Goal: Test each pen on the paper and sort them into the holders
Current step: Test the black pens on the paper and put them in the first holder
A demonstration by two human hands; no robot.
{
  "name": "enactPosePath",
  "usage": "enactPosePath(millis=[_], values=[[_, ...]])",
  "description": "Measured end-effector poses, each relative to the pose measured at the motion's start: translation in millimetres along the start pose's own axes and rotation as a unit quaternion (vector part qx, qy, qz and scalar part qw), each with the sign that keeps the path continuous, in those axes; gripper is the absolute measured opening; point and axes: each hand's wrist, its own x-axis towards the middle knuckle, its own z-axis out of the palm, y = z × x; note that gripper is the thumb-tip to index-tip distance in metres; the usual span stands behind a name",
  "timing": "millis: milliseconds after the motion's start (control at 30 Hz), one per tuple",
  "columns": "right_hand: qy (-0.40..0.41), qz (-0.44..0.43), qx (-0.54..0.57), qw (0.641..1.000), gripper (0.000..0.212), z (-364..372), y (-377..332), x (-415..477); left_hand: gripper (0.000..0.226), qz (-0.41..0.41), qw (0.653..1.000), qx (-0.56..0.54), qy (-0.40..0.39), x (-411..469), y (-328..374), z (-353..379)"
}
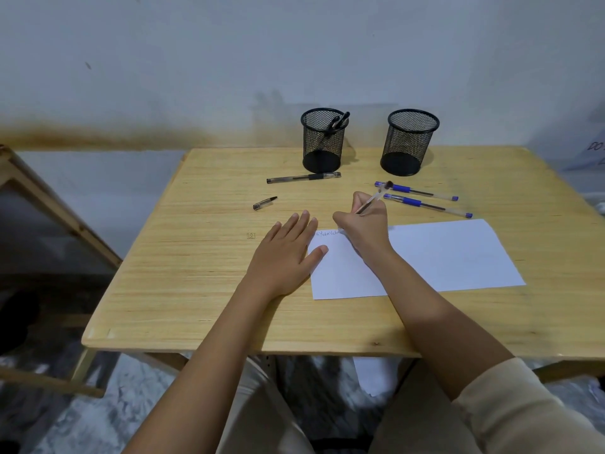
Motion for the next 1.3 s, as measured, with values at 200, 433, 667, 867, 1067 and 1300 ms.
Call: enactPosePath(millis=[200,433,667,867,1067,1300], values=[[-0.029,0.025,0.219,0.975,0.023,-15,-1,0,0.053,-0.003,0.994,-0.088,0.060,-2,2,-2],[-0.123,0.055,0.299,0.945,0.015,-30,-10,1,0.038,-0.094,0.948,-0.195,0.233,6,-17,-18],[-0.118,0.073,0.310,0.940,0.013,-39,-24,9,0.029,-0.158,0.962,-0.091,0.204,31,-54,-29],[-0.119,0.078,0.261,0.955,0.012,-32,-32,13,0.020,-0.115,0.928,-0.263,0.236,29,-36,-36],[-0.119,0.091,0.273,0.950,0.011,-24,-33,12,0.017,-0.067,0.878,-0.424,0.212,33,-10,-46],[-0.167,0.095,0.281,0.940,0.007,-29,-32,8,0.022,-0.028,0.872,-0.457,0.174,32,-3,-53]])
